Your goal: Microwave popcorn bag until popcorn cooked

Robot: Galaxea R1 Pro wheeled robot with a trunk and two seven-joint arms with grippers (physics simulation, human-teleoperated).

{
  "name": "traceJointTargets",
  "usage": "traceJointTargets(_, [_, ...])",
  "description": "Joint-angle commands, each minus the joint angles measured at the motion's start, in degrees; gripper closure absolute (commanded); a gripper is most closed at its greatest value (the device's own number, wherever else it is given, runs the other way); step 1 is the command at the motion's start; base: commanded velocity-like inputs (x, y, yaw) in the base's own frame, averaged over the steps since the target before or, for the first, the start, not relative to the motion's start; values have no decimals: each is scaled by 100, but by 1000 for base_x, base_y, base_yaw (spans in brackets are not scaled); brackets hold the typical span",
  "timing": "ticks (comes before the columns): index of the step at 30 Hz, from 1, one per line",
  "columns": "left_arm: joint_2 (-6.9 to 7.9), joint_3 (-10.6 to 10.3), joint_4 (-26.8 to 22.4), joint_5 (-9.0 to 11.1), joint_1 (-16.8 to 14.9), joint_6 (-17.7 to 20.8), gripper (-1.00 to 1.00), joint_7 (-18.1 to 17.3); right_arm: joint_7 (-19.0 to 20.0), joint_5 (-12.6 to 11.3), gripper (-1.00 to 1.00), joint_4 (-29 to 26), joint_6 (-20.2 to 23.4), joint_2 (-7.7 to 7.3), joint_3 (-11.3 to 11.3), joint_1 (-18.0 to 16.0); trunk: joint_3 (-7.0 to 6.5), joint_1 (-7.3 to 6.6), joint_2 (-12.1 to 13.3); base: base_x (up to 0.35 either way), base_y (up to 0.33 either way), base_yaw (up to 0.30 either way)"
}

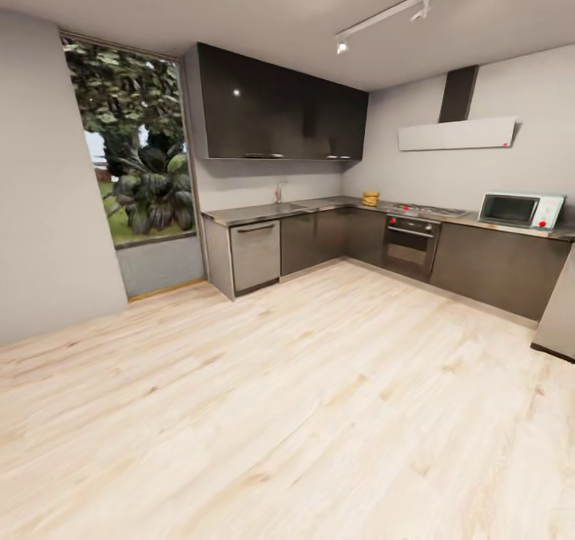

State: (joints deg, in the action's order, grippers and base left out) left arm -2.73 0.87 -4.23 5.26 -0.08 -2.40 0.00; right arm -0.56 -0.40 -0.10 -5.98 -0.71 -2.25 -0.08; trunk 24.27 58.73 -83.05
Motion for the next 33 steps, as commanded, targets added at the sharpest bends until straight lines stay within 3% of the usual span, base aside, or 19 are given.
traceJointTargets(1, [0, 6, 1, 50, -1, -15, -100, 0, -5, -4, -100, 0, -17, 1, -21, -1, 5, 0, -3, 0, 0, -262])
traceJointTargets(17, [13, 1, -8, 72, -1, -24, -100, -42, -14, -20, -100, 1, -1, 9, -30, -1, 5, 0, -3, 0, 0, -267])
traceJointTargets(18, [24, 1, -10, 101, -1, -24, -100, -43, -14, -21, -100, 1, -2, 9, -30, -1, 5, 0, -3, 0, 0, -271])
traceJointTargets(22, [56, -10, -16, 610, -1, -22, -100, -44, -10, -14, -100, 1, 0, 9, -30, -1, 5, 0, -3, 0, 0, -271])
traceJointTargets(33, [48, -16, -17, 726, -1, -25, -100, -44, -9, -13, -100, 1, 1, 9, -30, -1, 5, 0, -3, 0, 0, -271])
